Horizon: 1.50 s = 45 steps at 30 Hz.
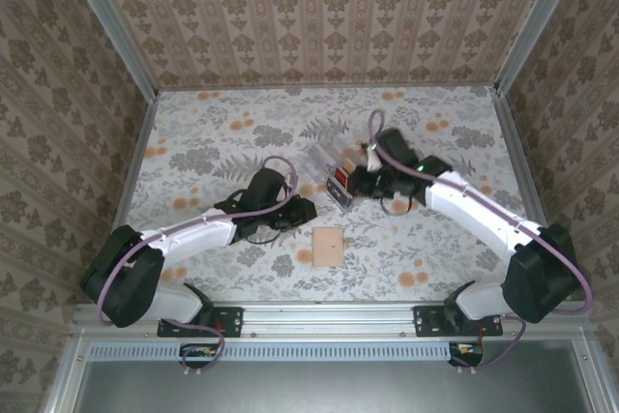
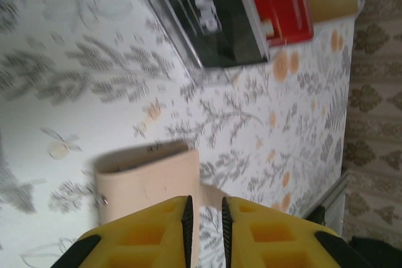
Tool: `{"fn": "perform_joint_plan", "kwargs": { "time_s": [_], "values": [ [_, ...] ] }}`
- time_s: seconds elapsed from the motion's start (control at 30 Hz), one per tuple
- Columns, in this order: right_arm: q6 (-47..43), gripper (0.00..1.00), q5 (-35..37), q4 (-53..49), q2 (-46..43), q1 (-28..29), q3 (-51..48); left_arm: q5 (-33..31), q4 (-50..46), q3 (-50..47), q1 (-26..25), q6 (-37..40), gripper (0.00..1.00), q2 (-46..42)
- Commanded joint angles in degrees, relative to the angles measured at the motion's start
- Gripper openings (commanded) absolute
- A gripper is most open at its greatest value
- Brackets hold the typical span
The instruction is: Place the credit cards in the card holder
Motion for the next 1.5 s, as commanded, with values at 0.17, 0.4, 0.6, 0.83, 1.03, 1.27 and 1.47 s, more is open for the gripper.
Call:
{"fn": "perform_joint_plan", "kwargs": {
  "time_s": [0.17,0.4,0.6,0.83,1.03,1.27,1.47],
  "values": [
    [14.17,0.13,5.93,7.54,2.06,12.51,-10.58,-0.01,7.57,-3.65,-3.64,-5.59,0.18,2.9],
    [12.87,0.12,6.66,4.72,7.79,13.32,-8.18,2.67,12.23,-2.77,-4.01,-6.32,0.16,8.02],
    [11.88,0.11,10.55,-0.1,9.31,13.28,-8.9,2.34,12.2,-2.9,-4.28,-6.83,0.15,10.64],
    [12.03,0.12,12.8,-0.76,8.81,12.51,-12.78,1.92,7.49,-2.48,-4.56,-4.76,0.13,12.2],
    [12.33,0.12,14.81,-0.64,10.88,12.29,-15.04,1.1,7.52,-3.88,-4.55,-4.97,0.12,12.69],
    [16.06,0.13,10.22,5.53,10.76,10.58,-19.48,0.93,7.32,-3.36,-4.54,-4.58,0.12,13.5],
    [16.83,0.15,1.88,12.97,4.07,6.71,-21.63,1.01,7.03,-3.18,-4.5,-4.23,0.12,13.98]
  ]
}}
